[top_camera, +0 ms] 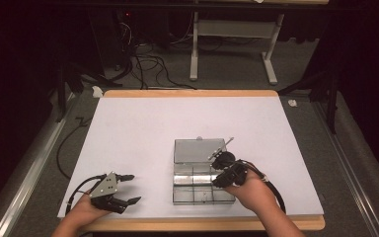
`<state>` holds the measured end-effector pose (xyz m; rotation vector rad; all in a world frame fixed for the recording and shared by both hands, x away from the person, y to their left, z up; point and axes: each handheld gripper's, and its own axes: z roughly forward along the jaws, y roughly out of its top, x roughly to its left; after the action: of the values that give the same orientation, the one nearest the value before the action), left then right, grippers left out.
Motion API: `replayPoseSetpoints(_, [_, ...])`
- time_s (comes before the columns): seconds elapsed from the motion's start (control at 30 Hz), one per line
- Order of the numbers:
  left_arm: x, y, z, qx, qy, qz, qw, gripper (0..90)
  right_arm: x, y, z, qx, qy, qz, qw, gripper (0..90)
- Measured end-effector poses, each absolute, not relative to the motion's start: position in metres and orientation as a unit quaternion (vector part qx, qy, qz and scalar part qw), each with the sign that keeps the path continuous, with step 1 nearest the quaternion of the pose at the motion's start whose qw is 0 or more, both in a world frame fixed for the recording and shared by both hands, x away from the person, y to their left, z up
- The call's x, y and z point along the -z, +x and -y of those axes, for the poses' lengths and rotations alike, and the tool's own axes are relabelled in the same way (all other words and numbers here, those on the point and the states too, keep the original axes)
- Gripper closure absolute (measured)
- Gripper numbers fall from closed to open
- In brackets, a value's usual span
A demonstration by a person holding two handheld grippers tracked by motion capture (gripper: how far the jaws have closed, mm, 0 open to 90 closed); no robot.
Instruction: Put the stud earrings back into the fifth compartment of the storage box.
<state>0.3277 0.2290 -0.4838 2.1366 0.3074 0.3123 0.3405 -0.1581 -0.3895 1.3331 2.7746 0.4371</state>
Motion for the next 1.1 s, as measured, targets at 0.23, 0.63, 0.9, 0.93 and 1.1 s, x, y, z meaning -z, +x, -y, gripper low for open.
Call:
replayPoseSetpoints(0.23, [0.484,0.328,-0.229,-0.128,0.869,-0.125,0.461,24.4,0.385,0.343,0.188,-0.145,0.445,-0.883,0.033,72.7])
replayPoseSetpoints(0.63, [0.484,0.327,-0.229,-0.128,0.870,-0.124,0.460,24.4,0.394,0.344,0.237,-0.136,0.499,-0.855,0.041,68.9])
replayPoseSetpoints(0.9, [0.484,0.327,-0.229,-0.129,0.870,-0.124,0.460,24.4,0.410,0.338,0.258,-0.164,0.517,-0.839,0.054,58.7])
replayPoseSetpoints(0.93, [0.484,0.327,-0.229,-0.129,0.870,-0.124,0.460,24.4,0.411,0.337,0.259,-0.174,0.520,-0.834,0.059,56.5])
replayPoseSetpoints(1.1, [0.484,0.327,-0.229,-0.129,0.870,-0.124,0.460,24.4,0.418,0.328,0.264,-0.225,0.525,-0.815,0.102,48.9])
